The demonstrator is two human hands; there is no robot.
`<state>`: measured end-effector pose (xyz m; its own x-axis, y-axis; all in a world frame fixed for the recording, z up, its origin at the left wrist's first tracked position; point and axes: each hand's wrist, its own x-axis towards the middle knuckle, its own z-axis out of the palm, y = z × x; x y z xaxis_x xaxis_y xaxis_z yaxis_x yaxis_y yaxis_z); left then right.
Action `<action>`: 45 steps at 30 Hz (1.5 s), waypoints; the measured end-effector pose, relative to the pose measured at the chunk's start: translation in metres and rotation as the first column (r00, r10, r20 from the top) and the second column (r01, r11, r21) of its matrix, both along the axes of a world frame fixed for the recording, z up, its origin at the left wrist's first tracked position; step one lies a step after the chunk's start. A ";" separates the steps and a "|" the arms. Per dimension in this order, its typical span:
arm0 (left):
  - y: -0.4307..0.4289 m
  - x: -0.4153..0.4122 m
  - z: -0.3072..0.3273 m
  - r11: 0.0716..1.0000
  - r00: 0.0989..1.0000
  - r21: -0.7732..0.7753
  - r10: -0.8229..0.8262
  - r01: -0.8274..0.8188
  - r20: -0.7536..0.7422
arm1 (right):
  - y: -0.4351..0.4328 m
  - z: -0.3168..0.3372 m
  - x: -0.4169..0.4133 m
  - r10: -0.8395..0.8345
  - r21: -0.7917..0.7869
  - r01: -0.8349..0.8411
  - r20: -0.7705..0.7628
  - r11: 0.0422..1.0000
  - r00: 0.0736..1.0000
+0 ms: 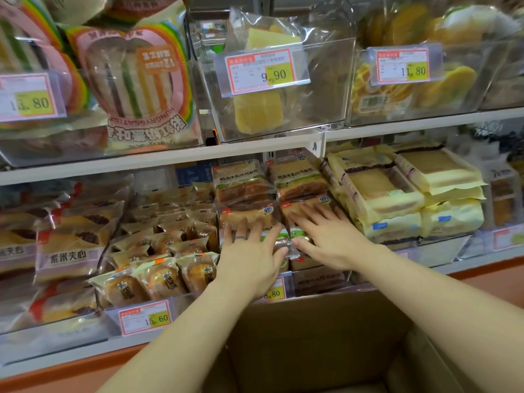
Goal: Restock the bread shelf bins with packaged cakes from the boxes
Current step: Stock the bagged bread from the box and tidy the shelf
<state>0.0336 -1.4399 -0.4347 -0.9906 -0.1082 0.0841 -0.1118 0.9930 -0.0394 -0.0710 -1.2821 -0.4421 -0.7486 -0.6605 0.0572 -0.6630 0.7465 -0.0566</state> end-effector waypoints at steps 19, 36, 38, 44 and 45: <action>0.049 0.032 -0.118 0.967 0.750 0.083 -0.239 0.240 0.616 | 0.064 -0.146 0.095 0.289 0.155 -0.318 0.181 0.935 0.940; 0.087 0.060 -0.361 0.697 0.644 0.523 -0.115 -0.490 0.756 | 0.102 -0.326 0.073 -0.240 0.445 -0.180 0.731 0.877 0.639; 0.089 0.073 -0.376 0.659 0.573 0.493 -0.114 -0.567 0.812 | 0.106 -0.351 0.091 -0.303 0.420 -0.112 0.791 0.900 0.531; 0.106 0.101 -0.407 0.585 0.458 0.472 -0.184 -0.660 0.870 | 0.119 -0.386 0.113 -0.418 0.382 0.175 0.861 0.908 0.289; 0.108 0.104 -0.408 0.573 0.461 0.480 -0.191 -0.664 0.867 | 0.122 -0.390 0.113 -0.429 0.389 0.198 0.872 0.900 0.237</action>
<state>0.1376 -1.3319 -0.8429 -0.4344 0.0600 -0.8987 -0.6881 0.6216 0.3742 0.0425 -1.1603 -0.8317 -0.3624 -0.2687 -0.8924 0.0449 0.9514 -0.3047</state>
